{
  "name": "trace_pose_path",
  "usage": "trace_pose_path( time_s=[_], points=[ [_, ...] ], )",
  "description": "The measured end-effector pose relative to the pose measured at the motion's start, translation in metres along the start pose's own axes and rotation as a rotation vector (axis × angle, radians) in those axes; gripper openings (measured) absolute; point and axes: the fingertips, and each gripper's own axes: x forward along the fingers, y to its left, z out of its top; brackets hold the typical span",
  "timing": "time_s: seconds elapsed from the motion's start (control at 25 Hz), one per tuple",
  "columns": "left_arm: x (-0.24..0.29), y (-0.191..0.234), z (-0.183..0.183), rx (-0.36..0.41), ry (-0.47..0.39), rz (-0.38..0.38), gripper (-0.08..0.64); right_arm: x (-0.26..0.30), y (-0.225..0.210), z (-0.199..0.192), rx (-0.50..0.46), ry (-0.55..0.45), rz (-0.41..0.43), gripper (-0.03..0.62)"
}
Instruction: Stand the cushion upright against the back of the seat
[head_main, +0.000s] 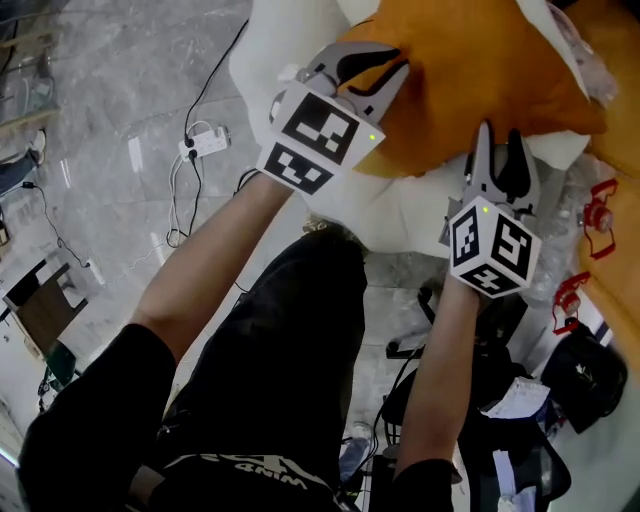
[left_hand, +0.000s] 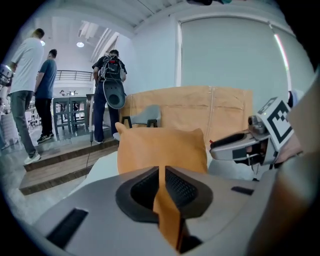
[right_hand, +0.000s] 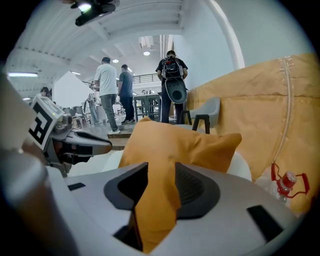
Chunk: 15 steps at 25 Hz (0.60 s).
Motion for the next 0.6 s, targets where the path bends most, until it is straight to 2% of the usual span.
trace_pose_path(
  time_s=[0.12, 0.2, 0.44, 0.6],
  points=[
    [-0.024, -0.016, 0.018, -0.008, -0.012, -0.028, 0.011, -0.025, 0.015, 0.007, 0.001, 0.008, 0.043, 0.104],
    [-0.048, -0.030, 0.031, -0.031, -0.015, -0.054, 0.008, -0.049, 0.024, 0.016, 0.010, 0.011, 0.069, 0.068],
    [-0.136, -0.071, 0.065, -0.100, 0.032, -0.113, 0.008, -0.141, 0.039, 0.074, 0.113, -0.032, 0.172, 0.023],
    [-0.193, -0.106, 0.103, -0.108, 0.013, -0.184, 0.008, -0.210, 0.054, 0.117, 0.118, -0.084, 0.275, 0.021]
  ],
)
